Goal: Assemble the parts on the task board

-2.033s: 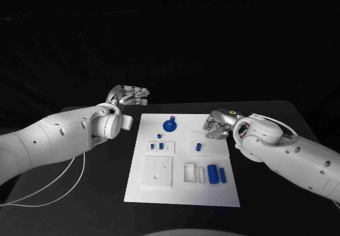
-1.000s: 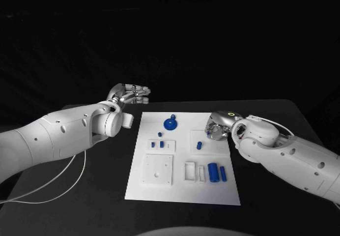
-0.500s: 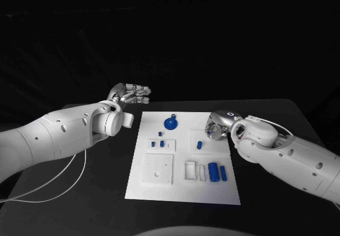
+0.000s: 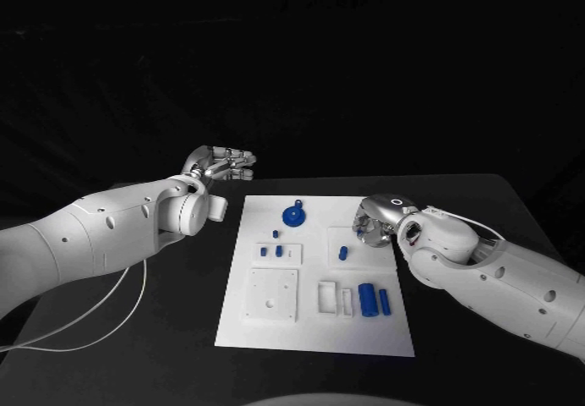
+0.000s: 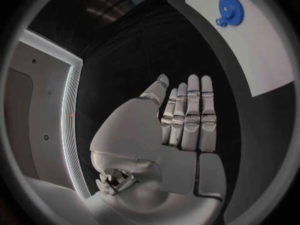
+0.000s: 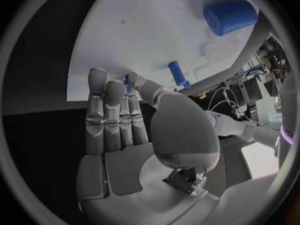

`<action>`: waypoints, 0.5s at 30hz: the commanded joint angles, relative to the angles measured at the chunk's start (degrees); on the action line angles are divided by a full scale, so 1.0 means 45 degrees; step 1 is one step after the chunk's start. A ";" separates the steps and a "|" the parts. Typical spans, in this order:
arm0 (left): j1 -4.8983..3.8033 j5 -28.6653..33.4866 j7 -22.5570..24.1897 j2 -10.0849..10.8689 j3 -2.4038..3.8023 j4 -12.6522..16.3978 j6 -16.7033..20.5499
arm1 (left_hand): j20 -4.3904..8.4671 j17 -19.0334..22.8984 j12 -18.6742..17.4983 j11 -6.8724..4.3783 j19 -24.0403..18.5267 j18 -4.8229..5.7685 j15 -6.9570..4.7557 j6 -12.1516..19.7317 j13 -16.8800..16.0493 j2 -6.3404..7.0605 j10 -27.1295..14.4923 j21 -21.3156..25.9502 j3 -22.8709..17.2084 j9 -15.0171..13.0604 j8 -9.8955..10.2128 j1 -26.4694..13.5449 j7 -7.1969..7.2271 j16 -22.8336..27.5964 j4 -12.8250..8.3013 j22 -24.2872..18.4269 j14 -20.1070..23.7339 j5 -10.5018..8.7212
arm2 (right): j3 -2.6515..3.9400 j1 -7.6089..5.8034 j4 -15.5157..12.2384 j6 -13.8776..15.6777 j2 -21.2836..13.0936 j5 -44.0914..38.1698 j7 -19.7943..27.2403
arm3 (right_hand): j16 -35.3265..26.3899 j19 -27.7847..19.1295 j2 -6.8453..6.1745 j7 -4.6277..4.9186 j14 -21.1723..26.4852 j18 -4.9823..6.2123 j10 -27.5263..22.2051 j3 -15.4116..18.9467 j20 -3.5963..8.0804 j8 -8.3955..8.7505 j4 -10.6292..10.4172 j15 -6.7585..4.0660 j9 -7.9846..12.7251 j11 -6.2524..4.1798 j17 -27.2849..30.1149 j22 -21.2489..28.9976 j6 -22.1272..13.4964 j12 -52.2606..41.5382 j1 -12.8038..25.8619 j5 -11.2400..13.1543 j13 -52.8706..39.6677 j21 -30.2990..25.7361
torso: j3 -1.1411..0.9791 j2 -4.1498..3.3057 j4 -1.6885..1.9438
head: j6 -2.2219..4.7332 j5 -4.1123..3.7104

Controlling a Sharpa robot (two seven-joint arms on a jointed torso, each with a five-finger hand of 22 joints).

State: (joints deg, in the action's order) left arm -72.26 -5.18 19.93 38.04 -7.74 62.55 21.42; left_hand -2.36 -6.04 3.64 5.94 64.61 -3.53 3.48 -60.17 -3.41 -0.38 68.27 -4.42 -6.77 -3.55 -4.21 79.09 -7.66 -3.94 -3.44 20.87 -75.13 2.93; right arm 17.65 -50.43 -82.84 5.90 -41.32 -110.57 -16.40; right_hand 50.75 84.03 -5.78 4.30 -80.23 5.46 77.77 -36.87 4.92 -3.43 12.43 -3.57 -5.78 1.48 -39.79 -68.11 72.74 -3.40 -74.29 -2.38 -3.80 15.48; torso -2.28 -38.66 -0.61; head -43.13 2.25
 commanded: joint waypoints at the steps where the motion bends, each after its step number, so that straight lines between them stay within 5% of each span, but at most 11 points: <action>1: -0.0015 -0.0096 0.0122 -0.0093 0.0013 -0.0158 -0.0198 | -0.0034 0.0012 -0.0020 -0.0049 0.0063 0.0116 0.0035 0.0115 0.0012 -0.0018 -0.0021 -0.0044 0.0075 -0.0021 -0.0035 0.0002 0.0008 0.0038 0.0021 -0.0055 -0.0035 -0.0006 | 0.0101 -0.0028 -0.0146 0.0284 -0.0062 -0.0307 -0.0133 | -0.0054 0.0313 -0.0051 0.0002 -0.0008 0.0242 0.0159 -0.0065 0.0079 -0.0065 0.0009 -0.0057 -0.0009 -0.0066 -0.0021 -0.0012 0.0067 -0.0068 -0.0058 -0.0089 0.0003 0.0023 | 0.0029 0.0073 -0.0025 | 0.0036 0.0031; 15: 0.0154 -0.0328 0.0162 -0.0401 0.0008 -0.0733 -0.0271 | -0.0036 -0.0021 -0.0018 -0.0038 0.0110 0.0110 0.0036 0.0149 0.0011 -0.0003 -0.0053 -0.0060 0.0161 -0.0021 -0.0038 -0.0023 -0.0001 0.0043 0.0075 -0.0145 -0.0054 0.0004 | 0.0675 -0.0106 -0.0560 0.0496 -0.0186 0.0294 -0.0132 | -0.0125 0.0340 -0.0100 -0.0008 -0.0054 0.0226 0.0168 -0.0062 0.0090 -0.0061 -0.0076 -0.0066 -0.0081 -0.0077 -0.0058 -0.0073 0.0080 -0.0066 -0.0079 -0.0088 0.0005 -0.0024 | 0.0016 0.0363 -0.0090 | -0.0003 0.0111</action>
State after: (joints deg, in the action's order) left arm -71.68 -6.01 19.99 36.34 -7.75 59.33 21.11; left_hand -2.57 -6.05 3.63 5.94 64.83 -3.53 3.48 -59.77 -3.41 -0.38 68.28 -4.42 -6.44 -3.55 -4.21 79.09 -7.66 -3.95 -3.09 20.29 -75.13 2.93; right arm 20.49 -50.89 -84.88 7.40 -42.02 -110.36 -16.94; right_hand 50.47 84.03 -5.79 4.29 -80.25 5.60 77.81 -37.00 4.91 -3.42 12.28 -3.57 -6.10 1.43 -39.96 -68.39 72.73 -3.34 -74.29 -2.66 -3.66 15.49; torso -2.17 -37.39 -0.92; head -43.07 2.55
